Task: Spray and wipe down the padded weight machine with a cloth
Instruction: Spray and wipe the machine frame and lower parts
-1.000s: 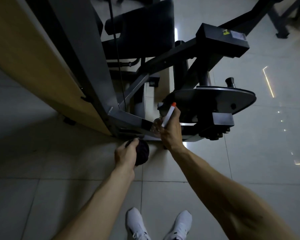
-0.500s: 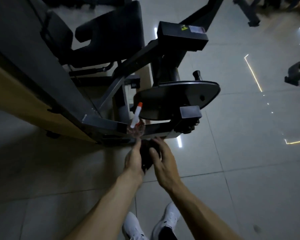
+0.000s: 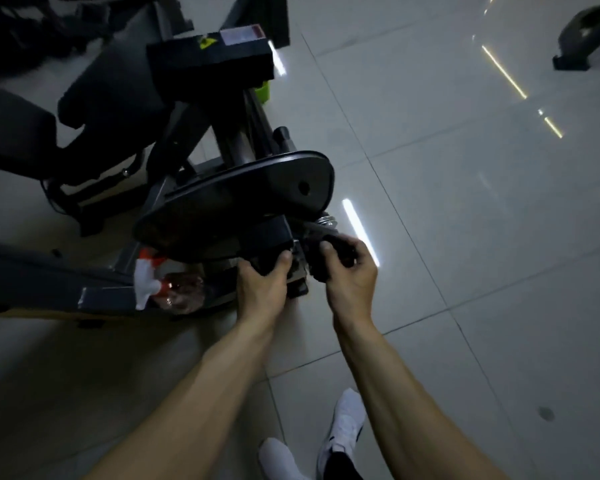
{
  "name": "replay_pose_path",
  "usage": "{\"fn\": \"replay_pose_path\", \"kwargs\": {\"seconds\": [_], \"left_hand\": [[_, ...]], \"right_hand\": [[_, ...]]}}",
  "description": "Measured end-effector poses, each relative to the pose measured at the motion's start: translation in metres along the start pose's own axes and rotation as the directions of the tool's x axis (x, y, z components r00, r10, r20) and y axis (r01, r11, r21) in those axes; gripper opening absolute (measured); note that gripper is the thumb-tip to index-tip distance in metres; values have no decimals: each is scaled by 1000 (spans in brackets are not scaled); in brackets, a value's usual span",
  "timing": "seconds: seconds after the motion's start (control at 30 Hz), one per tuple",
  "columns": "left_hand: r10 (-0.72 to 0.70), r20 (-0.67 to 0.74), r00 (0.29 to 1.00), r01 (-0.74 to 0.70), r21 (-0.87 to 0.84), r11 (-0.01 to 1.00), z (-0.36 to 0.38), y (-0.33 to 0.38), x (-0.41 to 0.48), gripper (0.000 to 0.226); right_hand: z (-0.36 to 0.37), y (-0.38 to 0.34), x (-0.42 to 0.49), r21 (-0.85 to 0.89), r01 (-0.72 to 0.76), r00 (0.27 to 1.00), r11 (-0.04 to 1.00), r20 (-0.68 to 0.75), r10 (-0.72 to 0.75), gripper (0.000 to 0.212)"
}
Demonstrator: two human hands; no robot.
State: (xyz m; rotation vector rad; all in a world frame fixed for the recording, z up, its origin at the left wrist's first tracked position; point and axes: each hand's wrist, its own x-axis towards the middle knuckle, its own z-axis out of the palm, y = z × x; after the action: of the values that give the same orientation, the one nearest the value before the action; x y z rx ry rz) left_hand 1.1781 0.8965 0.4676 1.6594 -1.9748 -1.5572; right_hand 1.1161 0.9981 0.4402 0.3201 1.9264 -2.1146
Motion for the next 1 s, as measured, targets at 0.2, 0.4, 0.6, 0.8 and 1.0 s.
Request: {"fn": "replay_pose_path", "kwargs": {"seconds": [0.2,0.4,0.6,0.8,1.0], "left_hand": [[80,-108,991,-78,17,997,18,-4,4,67],[96,-121,988,-100,-26,995,20,-9,8,61],[135,-117,984,-145,-82,986,24,-7,6,56],[152,-115,982,-162,-82,983,25,-4,3,46],[142,-140,980,-150,-44,988,27,-7,4,42]], "right_hand": [[27,34,-12,-4,50,990,999,133,-49,15],[23,60,8,-24,-227,967,974,111,228,14],[20,40,-18,12,80,990,997,116,-81,11],[25,51,2,-61,-119,989,991,82,124,9],[31,51,2,-11,-157,984,987,77,158,9]]}}
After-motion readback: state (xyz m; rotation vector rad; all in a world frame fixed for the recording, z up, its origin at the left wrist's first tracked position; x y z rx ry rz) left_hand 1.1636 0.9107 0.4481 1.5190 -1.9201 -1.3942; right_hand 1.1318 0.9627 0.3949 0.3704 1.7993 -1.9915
